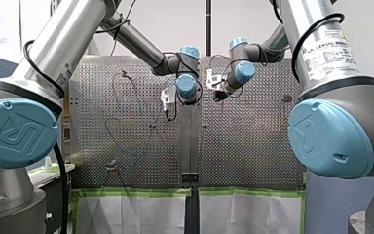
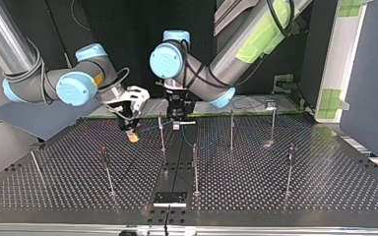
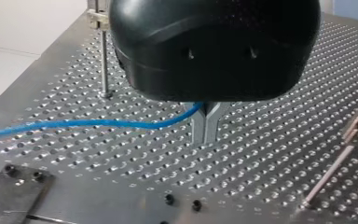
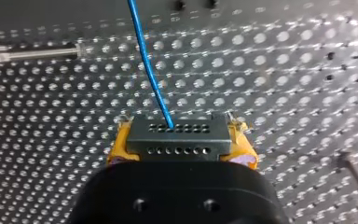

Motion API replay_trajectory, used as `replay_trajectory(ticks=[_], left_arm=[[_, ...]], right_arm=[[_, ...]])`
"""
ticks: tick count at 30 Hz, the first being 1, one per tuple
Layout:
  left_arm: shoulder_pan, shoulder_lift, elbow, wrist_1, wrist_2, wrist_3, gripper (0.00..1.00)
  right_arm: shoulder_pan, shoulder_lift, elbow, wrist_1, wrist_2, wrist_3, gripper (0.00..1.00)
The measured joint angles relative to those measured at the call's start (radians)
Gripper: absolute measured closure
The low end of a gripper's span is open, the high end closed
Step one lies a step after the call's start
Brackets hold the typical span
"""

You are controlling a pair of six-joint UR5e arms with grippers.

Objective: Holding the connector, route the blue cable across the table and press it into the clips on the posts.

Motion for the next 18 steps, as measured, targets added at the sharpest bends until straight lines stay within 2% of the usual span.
replay_trajectory(ticks=[7, 10, 14, 18], left_arm=[[0.015, -0.004, -0.061, 0.062, 0.055, -0.013, 1.0], [0.02, -0.013, -0.087, 0.087, 0.081, -0.017, 1.0], [0.022, -0.043, -0.124, 0.124, 0.111, -0.017, 1.0], [0.02, -0.073, -0.155, 0.156, 0.138, -0.029, 1.0]], right_arm=[[-0.001, 0.002, 0.068, -0.067, 0.027, 0.04, 1.0], [-0.001, 0.003, 0.094, -0.093, 0.035, 0.045, 1.0], [-0.002, 0.004, 0.13, -0.13, 0.04, 0.041, 1.0], [-0.002, 0.006, 0.166, -0.165, 0.042, 0.02, 1.0]])
